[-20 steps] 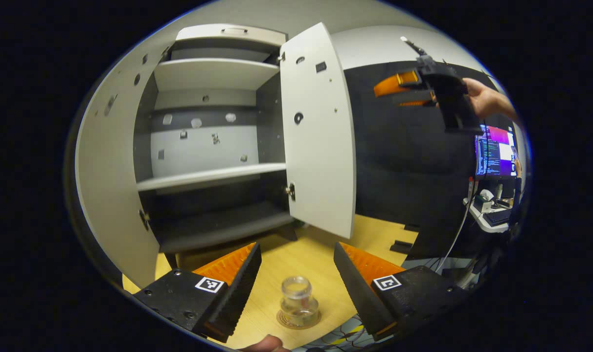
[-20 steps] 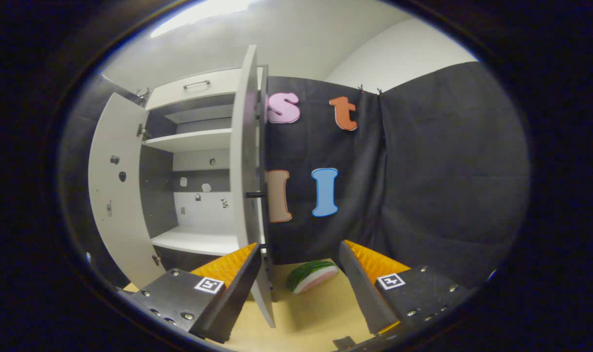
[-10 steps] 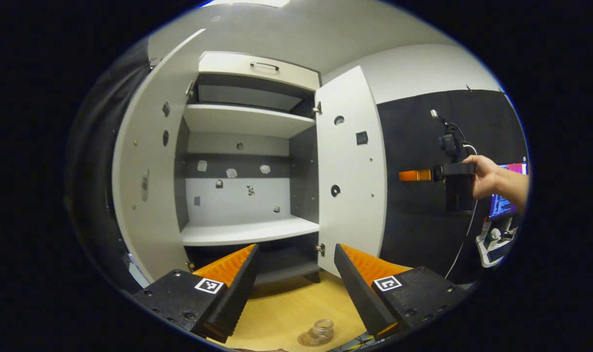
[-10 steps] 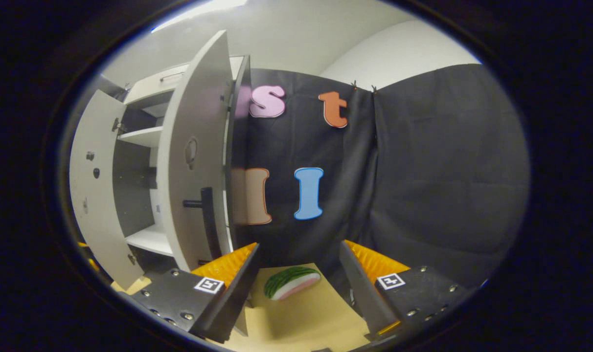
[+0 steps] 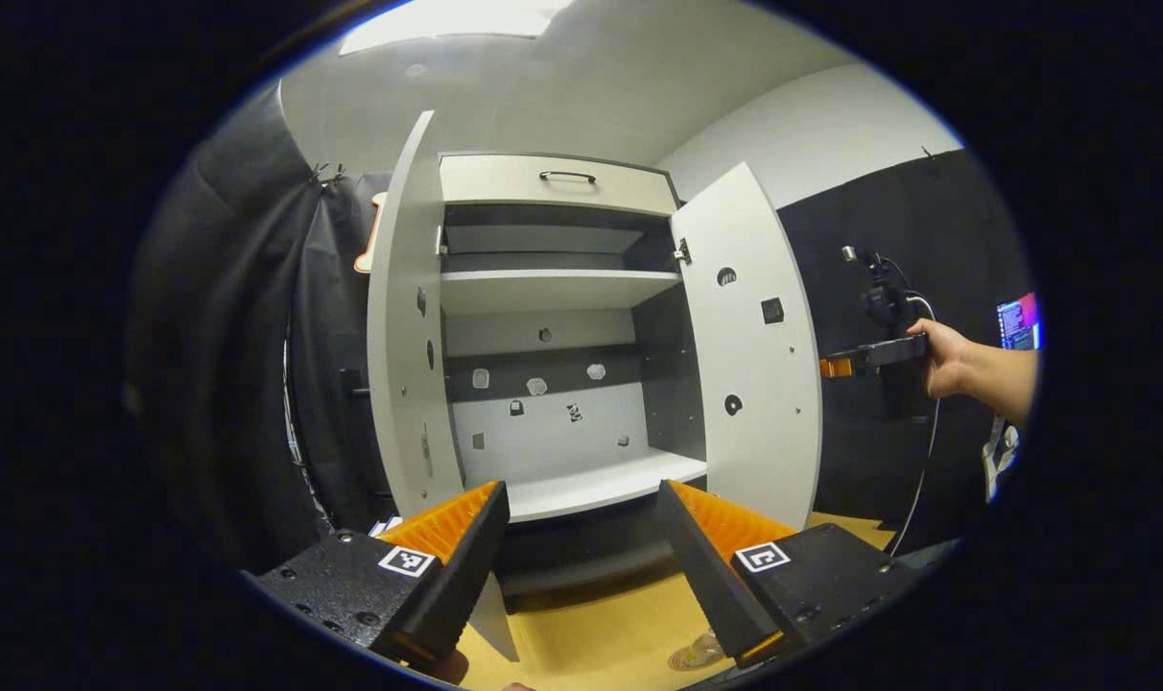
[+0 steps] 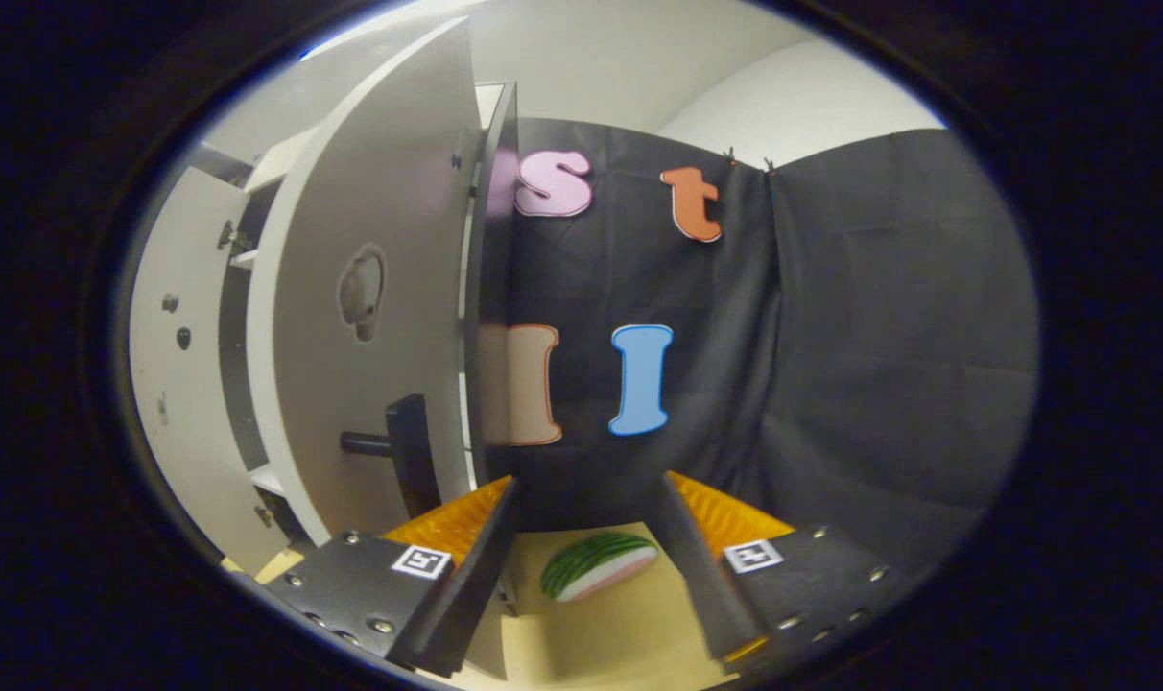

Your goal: Grasp the bottle in the cabinet with the left hand and place it on the coaster, then close the right door with the right hand and the left door with the left hand.

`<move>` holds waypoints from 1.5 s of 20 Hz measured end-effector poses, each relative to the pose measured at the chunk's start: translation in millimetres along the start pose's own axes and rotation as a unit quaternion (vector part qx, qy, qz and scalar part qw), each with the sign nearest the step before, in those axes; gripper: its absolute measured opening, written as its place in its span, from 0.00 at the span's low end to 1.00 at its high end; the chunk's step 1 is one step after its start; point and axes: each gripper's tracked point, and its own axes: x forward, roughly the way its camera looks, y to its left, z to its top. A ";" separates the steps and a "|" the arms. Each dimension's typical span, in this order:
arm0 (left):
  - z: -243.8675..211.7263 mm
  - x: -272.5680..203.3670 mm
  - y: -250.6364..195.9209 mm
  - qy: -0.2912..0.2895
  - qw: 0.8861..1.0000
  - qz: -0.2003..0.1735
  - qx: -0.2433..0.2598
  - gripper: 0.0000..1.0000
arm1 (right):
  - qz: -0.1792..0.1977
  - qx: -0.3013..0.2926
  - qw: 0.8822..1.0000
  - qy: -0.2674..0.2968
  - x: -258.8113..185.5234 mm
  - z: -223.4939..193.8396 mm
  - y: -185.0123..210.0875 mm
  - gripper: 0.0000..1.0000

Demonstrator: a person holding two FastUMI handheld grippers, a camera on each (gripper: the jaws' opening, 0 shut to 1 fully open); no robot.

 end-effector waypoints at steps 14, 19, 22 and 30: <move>-20.3 -44.8 88.0 0.043 0.992 0.122 0.003 1.00 | 0.059 0.022 0.998 -0.015 7.9 2.5 62.4 0.87; -30.9 -39.9 123.3 0.055 0.986 0.155 -0.024 0.99 | 0.071 0.025 0.997 -0.019 9.0 1.7 70.7 0.87; -35.9 -36.1 146.2 0.059 0.982 0.173 -0.045 0.97 | 0.062 0.023 0.998 -0.020 12.8 -2.3 73.0 0.86; -59.1 -32.7 210.9 0.082 0.967 0.229 -0.072 0.97 | 0.072 0.034 0.997 -0.022 26.3 -9.5 83.7 0.84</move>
